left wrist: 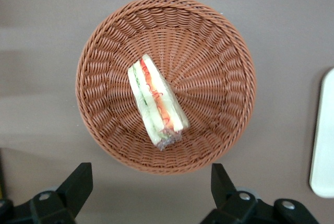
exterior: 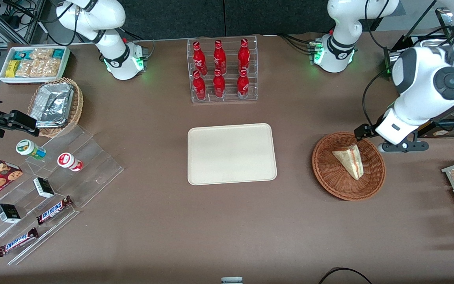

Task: Place sandwich from basket to tray
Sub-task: 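Lower the left gripper and close it on the wrapped sandwich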

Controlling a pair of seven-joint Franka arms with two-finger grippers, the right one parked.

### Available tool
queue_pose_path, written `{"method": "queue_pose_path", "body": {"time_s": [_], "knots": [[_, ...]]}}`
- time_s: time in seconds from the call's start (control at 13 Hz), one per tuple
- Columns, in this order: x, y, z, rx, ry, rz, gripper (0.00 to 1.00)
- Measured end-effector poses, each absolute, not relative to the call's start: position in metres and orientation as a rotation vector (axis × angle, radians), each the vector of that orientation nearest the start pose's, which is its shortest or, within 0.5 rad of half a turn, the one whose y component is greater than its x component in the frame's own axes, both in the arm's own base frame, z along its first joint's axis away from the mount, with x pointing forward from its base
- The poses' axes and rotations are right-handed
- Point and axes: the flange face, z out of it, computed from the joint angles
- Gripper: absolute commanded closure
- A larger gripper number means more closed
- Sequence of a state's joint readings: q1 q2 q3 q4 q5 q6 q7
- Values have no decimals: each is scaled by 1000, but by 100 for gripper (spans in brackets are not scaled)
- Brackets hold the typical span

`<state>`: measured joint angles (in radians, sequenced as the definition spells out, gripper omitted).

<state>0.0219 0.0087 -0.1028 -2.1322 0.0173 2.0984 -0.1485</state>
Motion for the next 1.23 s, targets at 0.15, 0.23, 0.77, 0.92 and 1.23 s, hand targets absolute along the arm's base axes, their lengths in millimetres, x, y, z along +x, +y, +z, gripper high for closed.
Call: {"method": "queue_pose_path", "body": {"time_s": [0.15,0.23,0.77,0.92,1.23], "knots": [[538,-43,376,-3113,-267,63,0],[540,-43,364,-3104,-355,69,0],[543,-44,308,-3060,-707,23,0],[542,-44,293,-3052,-762,15,0],[533,-38,253,-3041,-845,0,53]]}}
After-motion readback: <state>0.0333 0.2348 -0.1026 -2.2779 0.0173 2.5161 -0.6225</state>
